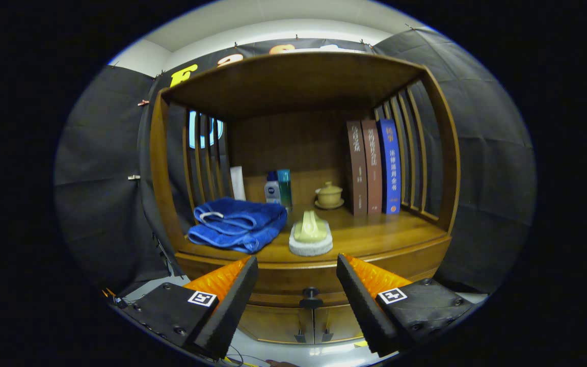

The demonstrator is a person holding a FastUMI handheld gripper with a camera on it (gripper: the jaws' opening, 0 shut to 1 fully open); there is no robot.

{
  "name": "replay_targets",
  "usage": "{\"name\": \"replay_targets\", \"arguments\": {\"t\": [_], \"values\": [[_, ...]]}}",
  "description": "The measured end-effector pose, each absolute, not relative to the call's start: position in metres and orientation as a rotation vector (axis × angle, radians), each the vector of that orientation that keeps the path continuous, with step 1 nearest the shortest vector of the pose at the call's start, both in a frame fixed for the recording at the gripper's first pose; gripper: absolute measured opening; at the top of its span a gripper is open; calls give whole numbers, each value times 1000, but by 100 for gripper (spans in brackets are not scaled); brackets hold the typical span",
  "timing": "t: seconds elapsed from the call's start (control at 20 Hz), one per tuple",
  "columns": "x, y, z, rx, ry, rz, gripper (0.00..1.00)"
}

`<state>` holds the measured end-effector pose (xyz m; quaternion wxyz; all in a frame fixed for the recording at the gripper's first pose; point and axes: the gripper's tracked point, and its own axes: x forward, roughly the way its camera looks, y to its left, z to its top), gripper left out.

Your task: Pull open the drawer, take out the items inside it, and place them on the countertop above the cabinet.

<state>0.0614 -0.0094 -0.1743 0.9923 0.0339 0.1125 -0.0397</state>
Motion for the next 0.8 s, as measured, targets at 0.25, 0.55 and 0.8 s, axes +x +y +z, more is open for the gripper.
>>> {"name": "replay_targets", "arguments": {"t": [0.25,0.55,0.8], "values": [[42,-14,-85,99,107,-80,99],[4,-22,-27,87,75,-73,99],[-13,-23,-11,59,70,-71,99]]}}
